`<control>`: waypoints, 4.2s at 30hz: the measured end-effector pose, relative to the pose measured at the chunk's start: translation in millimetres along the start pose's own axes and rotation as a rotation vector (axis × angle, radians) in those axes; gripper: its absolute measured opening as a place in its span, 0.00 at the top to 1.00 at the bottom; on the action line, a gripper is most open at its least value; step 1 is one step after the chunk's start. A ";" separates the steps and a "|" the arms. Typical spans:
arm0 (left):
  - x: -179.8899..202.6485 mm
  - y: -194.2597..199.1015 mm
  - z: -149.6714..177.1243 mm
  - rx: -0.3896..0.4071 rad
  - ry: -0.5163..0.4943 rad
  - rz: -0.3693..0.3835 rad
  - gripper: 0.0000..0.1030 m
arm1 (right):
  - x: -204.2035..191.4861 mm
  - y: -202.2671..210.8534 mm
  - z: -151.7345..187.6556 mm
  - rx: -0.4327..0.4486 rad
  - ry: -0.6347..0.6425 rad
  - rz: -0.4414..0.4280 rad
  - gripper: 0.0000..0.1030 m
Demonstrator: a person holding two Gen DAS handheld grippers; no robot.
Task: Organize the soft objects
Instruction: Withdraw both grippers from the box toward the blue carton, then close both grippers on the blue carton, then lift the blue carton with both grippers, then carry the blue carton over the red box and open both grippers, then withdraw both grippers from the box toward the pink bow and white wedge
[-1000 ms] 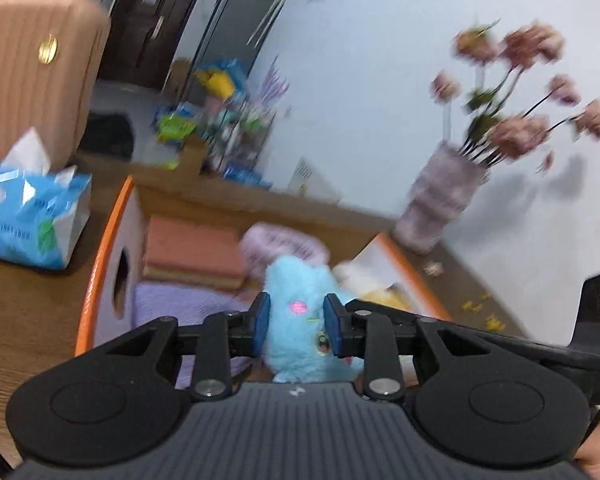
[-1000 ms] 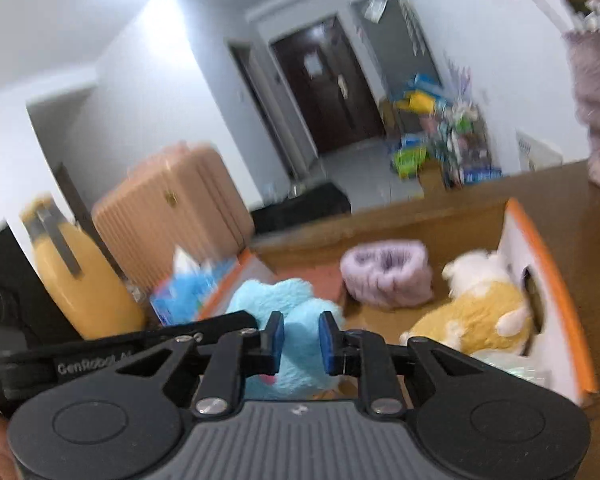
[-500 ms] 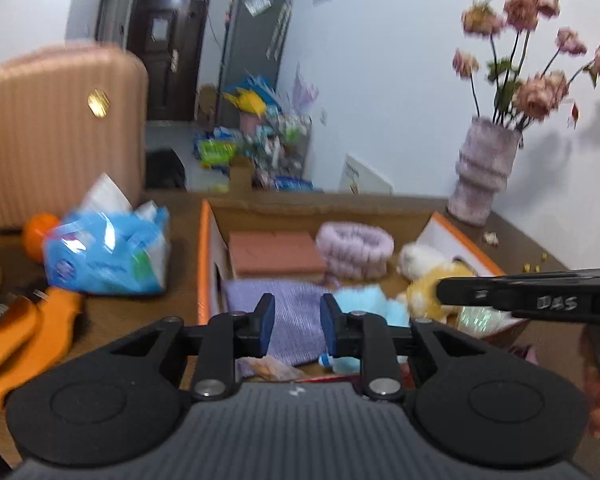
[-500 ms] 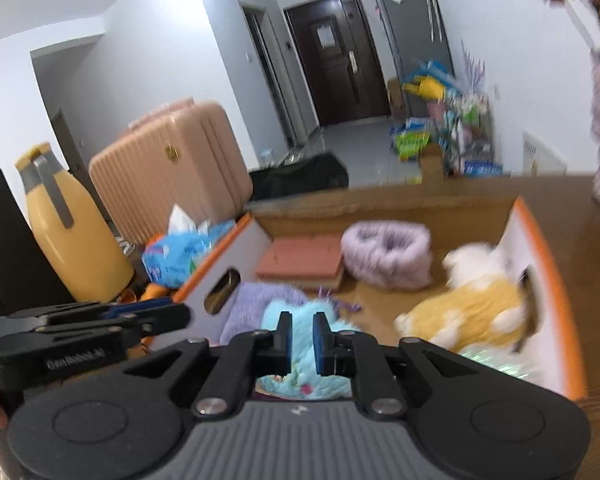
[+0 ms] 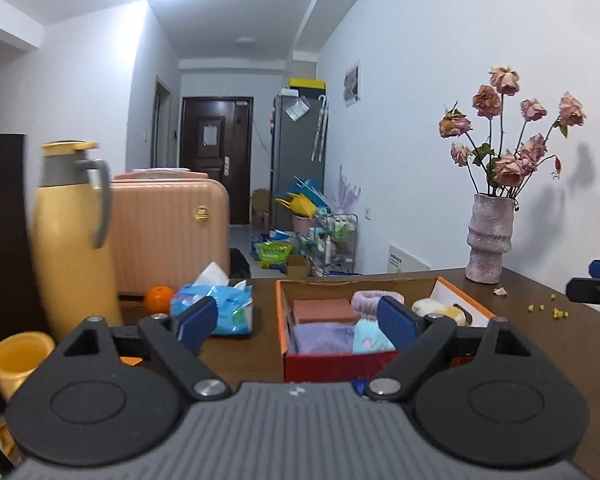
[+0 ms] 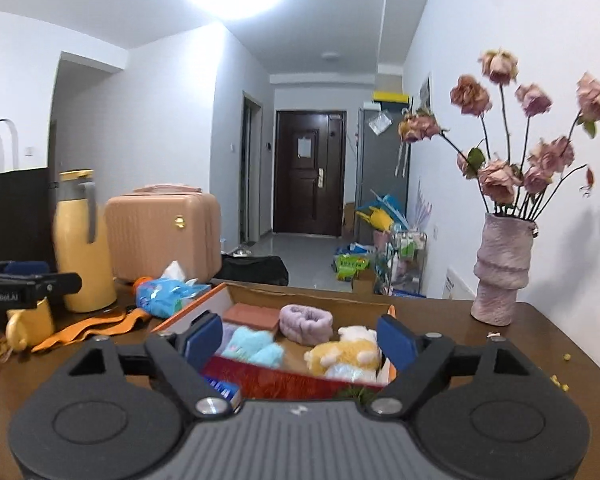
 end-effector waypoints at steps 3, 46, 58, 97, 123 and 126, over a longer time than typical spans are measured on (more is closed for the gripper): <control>0.9 28.7 22.7 0.003 0.010 0.006 0.09 | -10.5 21.9 22.4 0.010 -0.017 -0.020 0.16; 26.1 -192.1 94.0 -0.433 0.230 0.305 0.77 | -64.7 -224.0 73.4 -0.350 -0.214 -0.250 0.80; 23.2 -133.3 90.2 -0.379 0.312 0.298 0.86 | -77.1 -174.1 73.4 -0.300 -0.167 -0.249 0.94; 98.8 -160.8 -30.7 -0.255 0.205 0.396 0.87 | 22.0 -141.7 -31.3 -0.105 -0.310 -0.260 0.94; 48.8 -214.6 -58.1 -0.262 0.058 0.114 0.36 | 70.8 -211.6 -59.6 -0.274 -0.198 -0.101 0.73; 42.2 -169.8 -66.9 -0.186 0.037 0.078 0.18 | 81.6 -163.1 -66.6 -0.205 -0.179 -0.074 0.47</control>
Point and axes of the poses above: each gripper's, at about its wrist camera, not at the fingertips, and y roughly against the way its jaws point, x to its right, z to its underside, the point moved 10 cm from there along -y, roughly the way its jaws point, and after that the axes turned 11 degrees about -x, right-handed, at the moved point
